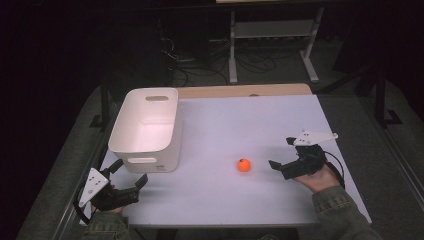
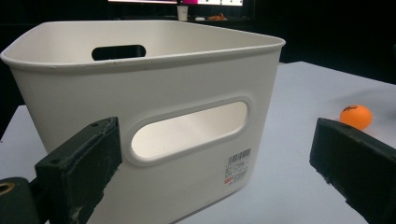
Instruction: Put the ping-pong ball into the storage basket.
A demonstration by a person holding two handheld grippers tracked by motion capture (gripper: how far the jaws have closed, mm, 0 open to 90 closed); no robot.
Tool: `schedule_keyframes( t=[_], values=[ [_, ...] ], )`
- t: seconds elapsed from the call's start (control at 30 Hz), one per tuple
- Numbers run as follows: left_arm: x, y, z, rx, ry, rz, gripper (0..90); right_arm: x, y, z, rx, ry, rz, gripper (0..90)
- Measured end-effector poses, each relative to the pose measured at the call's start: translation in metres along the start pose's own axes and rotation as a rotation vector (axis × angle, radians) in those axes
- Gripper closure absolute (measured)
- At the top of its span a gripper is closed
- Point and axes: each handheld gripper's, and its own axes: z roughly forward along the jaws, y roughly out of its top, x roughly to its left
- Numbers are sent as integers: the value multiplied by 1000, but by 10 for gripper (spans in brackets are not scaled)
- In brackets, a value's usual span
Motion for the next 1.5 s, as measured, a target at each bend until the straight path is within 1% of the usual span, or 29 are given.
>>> schedule_keyframes(
  t=[0.13, 0.27, 0.4, 1.0, 1.2, 1.5],
  values=[
    [0, 0, 0, 0, -1, 0, 19, 1, 4, 2, 15, 6, -14, 0],
    [0, 0, 0, 0, -2, 0, 19, 0, 7, 3, 12, 9, -22, 0],
    [0, 0, 0, 0, -3, 1, 19, 0, 8, 4, 21, 14, -23, 0],
    [0, 0, 0, 1, -4, 2, 19, 2, 22, 13, 67, 51, -54, 0],
    [0, 0, 0, 2, -5, 2, 19, 2, 25, 16, 77, 60, -57, 0],
    [0, 0, 0, 2, -7, 2, 19, 5, 32, 21, 93, 78, -74, 0]
  ],
)
